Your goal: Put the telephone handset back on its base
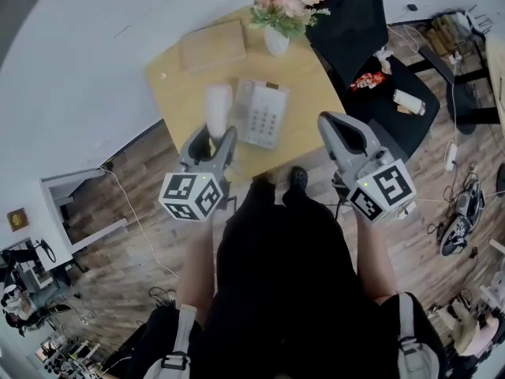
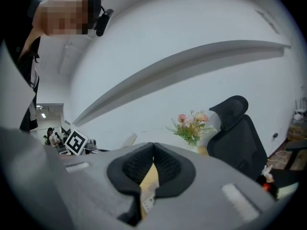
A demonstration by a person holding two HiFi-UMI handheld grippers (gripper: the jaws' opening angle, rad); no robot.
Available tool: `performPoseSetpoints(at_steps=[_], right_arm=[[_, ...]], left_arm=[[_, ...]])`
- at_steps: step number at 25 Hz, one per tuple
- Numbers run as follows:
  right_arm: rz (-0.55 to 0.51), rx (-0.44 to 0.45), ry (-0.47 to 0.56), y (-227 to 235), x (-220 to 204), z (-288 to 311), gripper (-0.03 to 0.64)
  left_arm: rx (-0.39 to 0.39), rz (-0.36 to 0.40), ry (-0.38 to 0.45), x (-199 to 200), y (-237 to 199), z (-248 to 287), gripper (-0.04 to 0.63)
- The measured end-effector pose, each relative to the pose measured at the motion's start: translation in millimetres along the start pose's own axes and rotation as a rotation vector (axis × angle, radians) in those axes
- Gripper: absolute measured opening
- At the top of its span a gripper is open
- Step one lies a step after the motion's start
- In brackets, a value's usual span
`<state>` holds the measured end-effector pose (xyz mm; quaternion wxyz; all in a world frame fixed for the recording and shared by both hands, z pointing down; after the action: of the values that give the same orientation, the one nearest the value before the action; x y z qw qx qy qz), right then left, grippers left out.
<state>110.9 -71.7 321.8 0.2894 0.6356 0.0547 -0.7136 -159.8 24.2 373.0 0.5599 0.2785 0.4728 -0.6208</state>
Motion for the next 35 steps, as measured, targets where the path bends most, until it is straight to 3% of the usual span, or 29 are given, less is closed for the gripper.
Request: performPoseSetpoints(at_steps=[17,35], right_arm=[[0.014,-0.186,-0.016,-33.6,-10.9,37.9,0.003],[0.057,-0.284,-0.066,-46.4,-38.2,55.7,0.003]], left_arm=[[-0.098,-0.014,-0.204,-26.0,-67.2,60.7,0.221],[-0.087,-0.047,-0.371,-83.1,-88.7,111.5,0.221]])
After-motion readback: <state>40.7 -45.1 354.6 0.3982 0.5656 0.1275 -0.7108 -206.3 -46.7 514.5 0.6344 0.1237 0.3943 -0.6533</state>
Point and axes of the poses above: the fingertips, and each gripper's own axes: z forward along the fingers, y to its right, x out of its top, the point moved 8 cm from there along -z, backward along the fingers, and after that the axes turned 1 degree about -y, right-handed, at the moved point
